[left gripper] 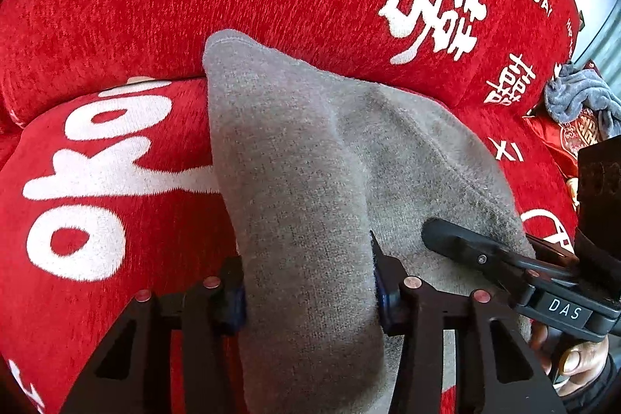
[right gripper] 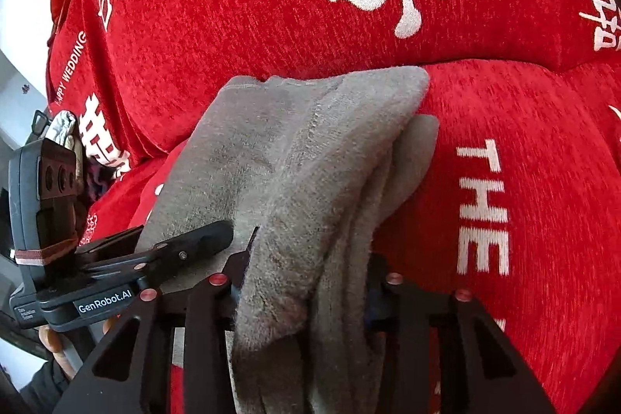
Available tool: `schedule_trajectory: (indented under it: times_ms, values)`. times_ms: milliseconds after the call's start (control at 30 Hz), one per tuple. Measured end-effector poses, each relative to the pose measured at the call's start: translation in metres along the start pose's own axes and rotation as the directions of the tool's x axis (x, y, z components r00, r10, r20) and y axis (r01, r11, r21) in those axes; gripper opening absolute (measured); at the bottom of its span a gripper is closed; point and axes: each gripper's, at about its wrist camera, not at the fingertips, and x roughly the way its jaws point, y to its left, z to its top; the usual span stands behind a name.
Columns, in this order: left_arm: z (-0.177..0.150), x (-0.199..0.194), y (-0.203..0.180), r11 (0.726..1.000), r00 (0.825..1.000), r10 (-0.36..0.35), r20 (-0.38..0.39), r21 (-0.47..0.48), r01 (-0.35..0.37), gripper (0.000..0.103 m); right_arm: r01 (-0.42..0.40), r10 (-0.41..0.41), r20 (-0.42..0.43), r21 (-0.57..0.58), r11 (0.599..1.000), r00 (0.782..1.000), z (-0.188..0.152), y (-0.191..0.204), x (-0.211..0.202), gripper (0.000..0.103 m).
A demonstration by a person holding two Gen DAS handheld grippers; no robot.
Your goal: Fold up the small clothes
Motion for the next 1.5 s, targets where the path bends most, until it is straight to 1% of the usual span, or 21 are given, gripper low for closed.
schedule_trajectory:
  times_ms: [300,800,1500]
  values:
    - [-0.022,-0.02,-0.004,1.0,1.0,0.027,-0.009,0.008,-0.027,0.05,0.005,-0.005,-0.008,-0.007,1.0,1.0,-0.017,0.012,-0.007,0.042]
    - [-0.062,-0.053,-0.005,0.998,0.998,0.065,0.013,0.003,-0.065,0.05,0.023,-0.024,-0.007,-0.059,0.998,1.0,-0.047,0.036,-0.022,0.042]
    - [-0.103,-0.081,-0.001,0.997,0.996,0.081,0.033,-0.006,-0.081,0.05,0.024,-0.026,-0.01,-0.114,0.993,1.0,-0.081,0.058,-0.035,0.042]
